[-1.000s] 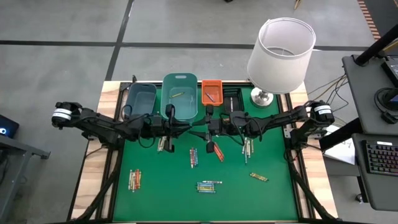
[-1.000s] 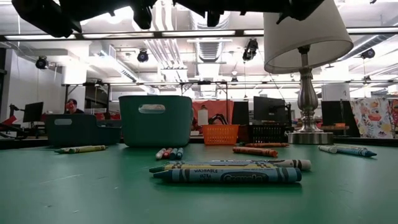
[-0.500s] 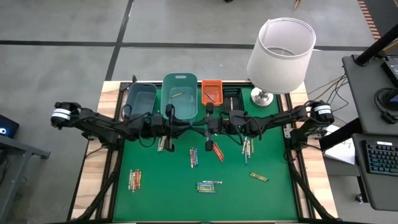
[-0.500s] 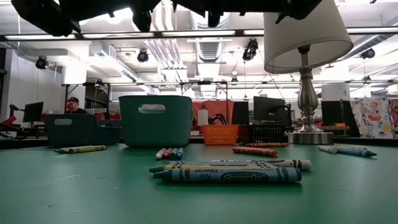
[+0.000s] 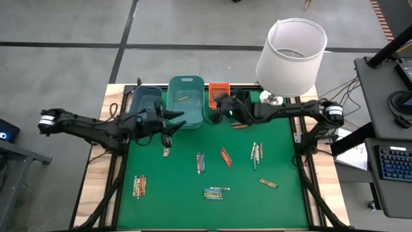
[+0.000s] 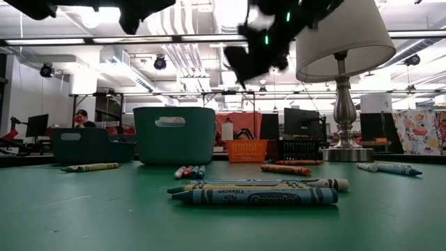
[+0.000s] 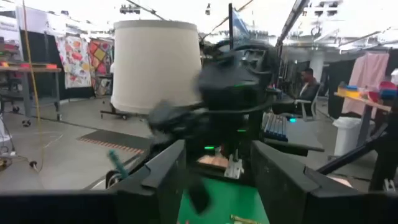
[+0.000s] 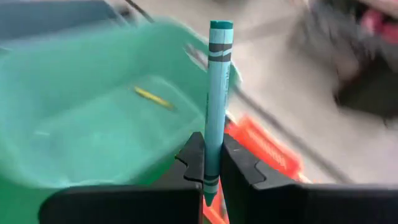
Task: Sort crayons
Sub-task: Put the blue crayon into the orange bin, then put the green crayon into the green bin
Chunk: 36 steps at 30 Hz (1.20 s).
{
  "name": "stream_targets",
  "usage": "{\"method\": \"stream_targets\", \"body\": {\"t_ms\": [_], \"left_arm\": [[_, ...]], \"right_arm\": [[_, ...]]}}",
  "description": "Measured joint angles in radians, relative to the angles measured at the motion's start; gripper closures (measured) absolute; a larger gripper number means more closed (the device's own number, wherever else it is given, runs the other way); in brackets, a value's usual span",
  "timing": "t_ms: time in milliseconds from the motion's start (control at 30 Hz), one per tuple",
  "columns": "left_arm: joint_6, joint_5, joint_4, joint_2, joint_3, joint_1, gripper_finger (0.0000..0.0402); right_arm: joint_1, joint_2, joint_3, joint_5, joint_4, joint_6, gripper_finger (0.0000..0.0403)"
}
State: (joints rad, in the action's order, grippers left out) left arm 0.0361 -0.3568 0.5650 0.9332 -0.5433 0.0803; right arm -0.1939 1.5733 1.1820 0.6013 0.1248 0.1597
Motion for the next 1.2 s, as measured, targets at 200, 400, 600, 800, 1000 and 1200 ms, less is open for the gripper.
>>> {"method": "stream_targets", "body": {"t_ms": [200,400,600,800,1000,1200], "left_arm": [[0.009,-0.001,-0.021,-0.028,0.0,0.001,0.0237],[0.014,-0.001,-0.044,-0.017,0.0,0.001,0.0237],[0.026,-0.001,-0.06,-0.017,0.0,0.001,0.0237],[0.045,-0.002,-0.061,-0.014,0.0,0.001,0.0237],[0.201,-0.002,-0.158,-0.014,0.0,0.001,0.0237],[0.545,0.046,-0.458,-0.014,0.0,0.019,0.024]], "right_arm": [[-0.14,0.09,-0.026,-0.097,-0.003,0.1,0.0389],[-0.215,0.162,-0.013,-0.155,-0.003,0.16,0.038],[-0.224,0.178,-0.012,-0.16,-0.004,0.18,0.0321],[-0.224,0.168,-0.011,-0.161,-0.003,0.18,0.0268],[-0.211,0.141,-0.011,-0.239,0.0,0.169,0.0247],[-0.146,0.091,-0.011,-0.243,0.0,0.124,0.0251]]}}
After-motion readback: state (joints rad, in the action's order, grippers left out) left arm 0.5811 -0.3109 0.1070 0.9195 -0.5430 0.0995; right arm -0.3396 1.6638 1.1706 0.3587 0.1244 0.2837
